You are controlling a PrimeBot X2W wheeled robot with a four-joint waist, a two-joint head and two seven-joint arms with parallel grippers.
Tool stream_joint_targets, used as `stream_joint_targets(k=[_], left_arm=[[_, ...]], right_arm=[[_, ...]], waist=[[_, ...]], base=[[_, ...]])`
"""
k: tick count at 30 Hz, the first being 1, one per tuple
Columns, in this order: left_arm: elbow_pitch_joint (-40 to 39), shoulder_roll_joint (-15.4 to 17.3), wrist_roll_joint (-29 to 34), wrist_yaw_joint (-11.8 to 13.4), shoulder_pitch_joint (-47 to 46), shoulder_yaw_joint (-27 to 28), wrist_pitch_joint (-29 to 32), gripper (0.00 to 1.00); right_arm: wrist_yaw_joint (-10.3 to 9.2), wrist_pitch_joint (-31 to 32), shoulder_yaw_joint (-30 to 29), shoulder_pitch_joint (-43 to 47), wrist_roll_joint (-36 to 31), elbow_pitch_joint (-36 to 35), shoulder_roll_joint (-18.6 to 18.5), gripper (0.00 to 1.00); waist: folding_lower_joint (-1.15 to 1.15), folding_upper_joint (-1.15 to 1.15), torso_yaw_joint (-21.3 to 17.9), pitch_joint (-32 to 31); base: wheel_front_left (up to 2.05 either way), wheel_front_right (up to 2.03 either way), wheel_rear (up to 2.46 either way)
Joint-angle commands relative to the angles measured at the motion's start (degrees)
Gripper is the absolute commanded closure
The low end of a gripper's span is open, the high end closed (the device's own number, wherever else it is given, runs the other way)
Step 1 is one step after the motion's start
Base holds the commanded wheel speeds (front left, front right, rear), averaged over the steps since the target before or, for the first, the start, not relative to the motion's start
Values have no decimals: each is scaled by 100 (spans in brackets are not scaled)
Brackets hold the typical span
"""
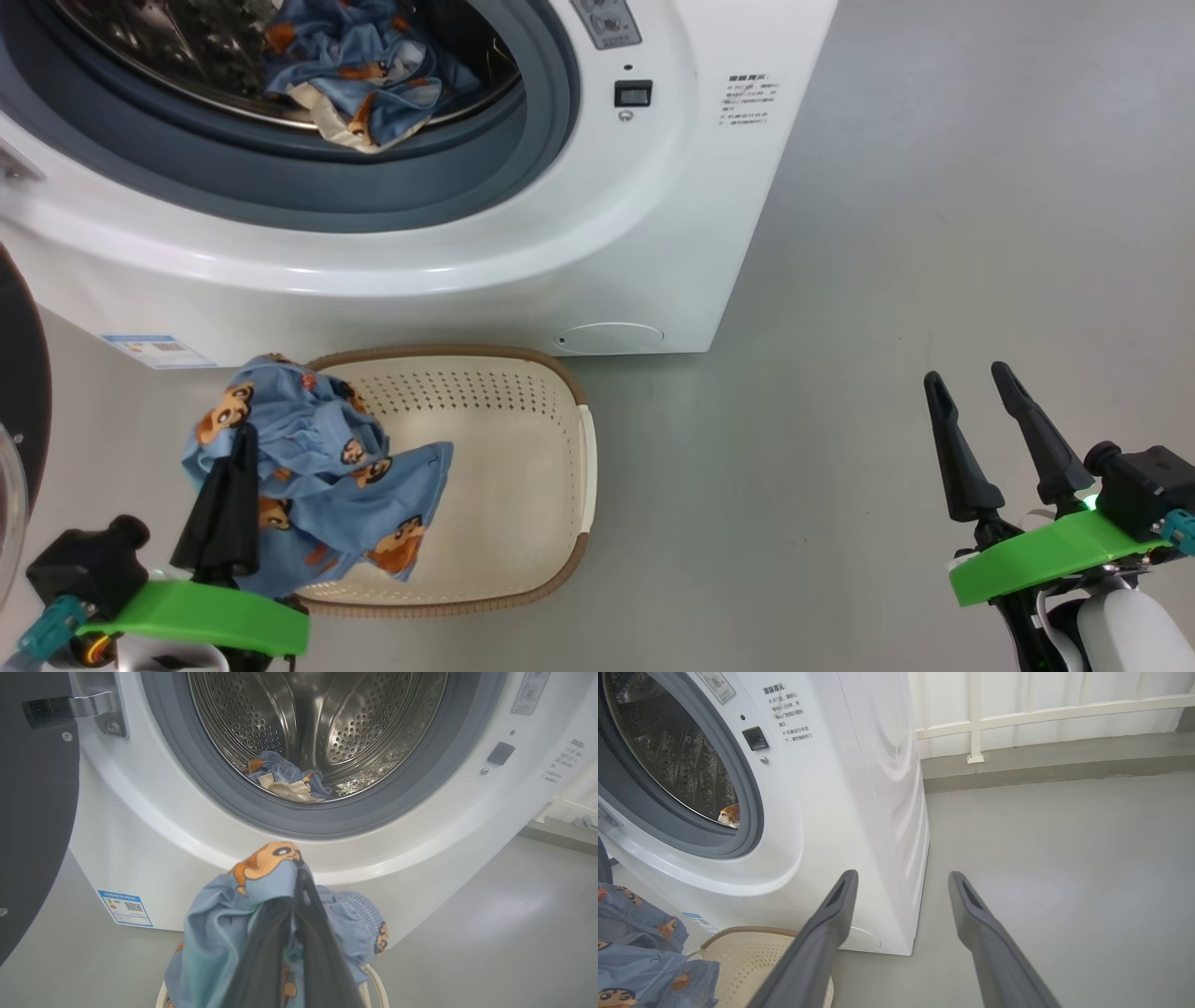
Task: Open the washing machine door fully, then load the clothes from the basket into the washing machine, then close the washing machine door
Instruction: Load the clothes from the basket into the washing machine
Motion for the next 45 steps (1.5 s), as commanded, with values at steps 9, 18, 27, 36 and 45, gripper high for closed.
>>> stream_joint_targets(k=[9,18,27,36,45], left_arm=[[-404,-3,125,-9,66,304,-52,100],[-469,124,19,-9,-287,230,-52,100],[-524,340,-14,-9,-1093,252,-52,100],[-380,641,76,-9,-2424,364,-52,100],[513,921,-105,-9,-3765,198,-52,100]], right_arm=[[8,-28,60,70,24,-177,-59,0],[8,-28,62,-8,1,-197,40,0],[8,-28,144,-168,-20,-197,183,0],[8,-28,223,-393,-21,-192,293,0],[8,-28,226,-527,-28,-228,400,0]], waist=[[0,0,-31,138],[0,0,-148,321],[0,0,-301,588],[0,0,-493,916],[0,0,-747,1190]], base=[[0,0,0],[0,0,0],[0,0,0],[0,0,0],[0,0,0]])
